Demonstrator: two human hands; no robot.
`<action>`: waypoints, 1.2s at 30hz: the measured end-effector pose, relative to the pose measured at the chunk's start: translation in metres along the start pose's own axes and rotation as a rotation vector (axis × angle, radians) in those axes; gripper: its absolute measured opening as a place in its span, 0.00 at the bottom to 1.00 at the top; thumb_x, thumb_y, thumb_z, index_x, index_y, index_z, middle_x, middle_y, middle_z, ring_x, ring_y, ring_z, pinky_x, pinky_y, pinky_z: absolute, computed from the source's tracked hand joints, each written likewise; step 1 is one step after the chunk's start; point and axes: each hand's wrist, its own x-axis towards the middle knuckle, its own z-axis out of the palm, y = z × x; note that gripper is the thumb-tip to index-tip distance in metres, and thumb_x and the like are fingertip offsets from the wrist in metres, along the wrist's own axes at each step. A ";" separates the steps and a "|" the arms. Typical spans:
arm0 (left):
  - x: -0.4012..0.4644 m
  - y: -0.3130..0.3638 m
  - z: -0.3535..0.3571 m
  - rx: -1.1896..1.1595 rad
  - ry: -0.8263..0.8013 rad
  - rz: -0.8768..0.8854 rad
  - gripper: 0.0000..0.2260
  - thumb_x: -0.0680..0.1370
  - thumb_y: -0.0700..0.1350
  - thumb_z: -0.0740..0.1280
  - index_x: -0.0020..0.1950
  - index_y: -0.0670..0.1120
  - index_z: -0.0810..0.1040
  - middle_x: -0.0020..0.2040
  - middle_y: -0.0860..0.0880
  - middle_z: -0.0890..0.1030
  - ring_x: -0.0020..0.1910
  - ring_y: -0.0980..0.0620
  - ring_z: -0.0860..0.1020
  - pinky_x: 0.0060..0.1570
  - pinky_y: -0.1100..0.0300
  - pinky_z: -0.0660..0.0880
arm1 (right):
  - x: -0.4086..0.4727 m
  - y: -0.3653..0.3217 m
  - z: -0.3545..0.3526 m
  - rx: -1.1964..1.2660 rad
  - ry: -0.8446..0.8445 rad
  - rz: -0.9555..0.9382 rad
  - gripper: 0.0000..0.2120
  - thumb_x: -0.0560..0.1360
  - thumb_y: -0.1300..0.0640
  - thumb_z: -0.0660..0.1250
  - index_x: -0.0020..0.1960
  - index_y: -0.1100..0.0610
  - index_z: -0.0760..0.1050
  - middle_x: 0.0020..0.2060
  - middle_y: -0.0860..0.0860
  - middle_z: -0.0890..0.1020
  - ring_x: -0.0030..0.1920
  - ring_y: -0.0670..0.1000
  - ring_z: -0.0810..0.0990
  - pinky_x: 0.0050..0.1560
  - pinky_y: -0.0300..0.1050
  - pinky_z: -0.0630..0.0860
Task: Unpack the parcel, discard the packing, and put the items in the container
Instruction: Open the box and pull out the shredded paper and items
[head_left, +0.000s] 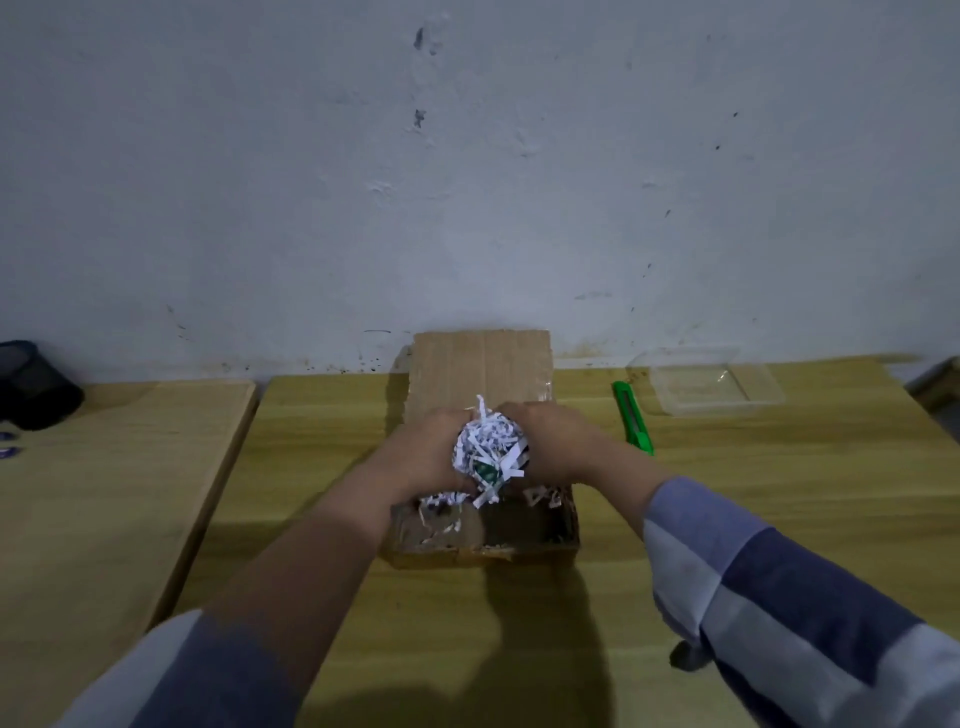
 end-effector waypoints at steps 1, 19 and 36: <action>0.003 0.008 -0.007 0.013 0.005 0.000 0.28 0.64 0.47 0.80 0.62 0.51 0.76 0.58 0.50 0.79 0.56 0.49 0.77 0.54 0.55 0.74 | -0.003 0.002 -0.010 -0.010 0.010 0.004 0.31 0.66 0.45 0.74 0.65 0.53 0.68 0.56 0.56 0.79 0.55 0.59 0.77 0.51 0.47 0.74; 0.107 0.229 0.165 -0.037 -0.157 0.123 0.38 0.66 0.47 0.78 0.73 0.50 0.65 0.70 0.48 0.70 0.68 0.46 0.69 0.67 0.53 0.67 | -0.181 0.246 0.000 0.092 -0.019 0.300 0.40 0.63 0.47 0.75 0.71 0.49 0.62 0.61 0.55 0.74 0.60 0.58 0.75 0.55 0.46 0.73; 0.097 0.235 0.188 0.137 -0.190 0.042 0.48 0.67 0.58 0.75 0.77 0.59 0.47 0.77 0.54 0.59 0.75 0.47 0.56 0.73 0.48 0.56 | -0.202 0.281 0.002 0.009 -0.203 0.294 0.51 0.65 0.47 0.75 0.75 0.38 0.43 0.77 0.51 0.50 0.74 0.60 0.52 0.71 0.57 0.53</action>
